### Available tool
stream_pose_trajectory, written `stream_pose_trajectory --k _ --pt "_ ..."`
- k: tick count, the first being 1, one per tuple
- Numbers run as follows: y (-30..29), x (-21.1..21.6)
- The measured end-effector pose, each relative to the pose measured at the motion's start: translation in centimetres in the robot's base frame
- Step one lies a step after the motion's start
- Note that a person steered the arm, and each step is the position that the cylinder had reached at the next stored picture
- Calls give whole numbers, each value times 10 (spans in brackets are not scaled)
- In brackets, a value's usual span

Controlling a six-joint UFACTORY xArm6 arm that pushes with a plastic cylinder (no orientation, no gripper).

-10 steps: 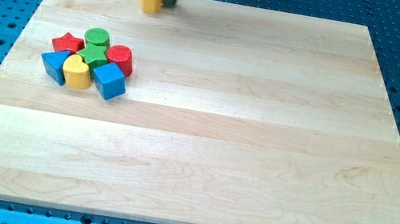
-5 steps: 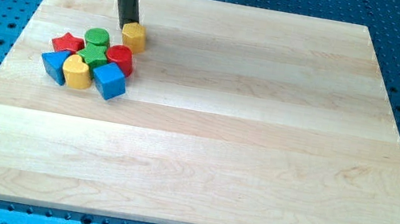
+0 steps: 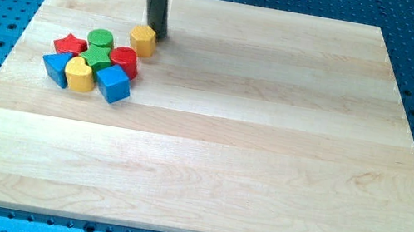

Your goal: Place the hexagon into the group of blocks

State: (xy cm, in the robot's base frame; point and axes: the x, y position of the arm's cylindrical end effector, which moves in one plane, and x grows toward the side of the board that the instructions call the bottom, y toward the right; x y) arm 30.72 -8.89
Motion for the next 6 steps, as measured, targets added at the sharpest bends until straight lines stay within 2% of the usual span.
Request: stream_pose_trajectory --k 3,6 --pt "-39 47" --pt "-34 48"
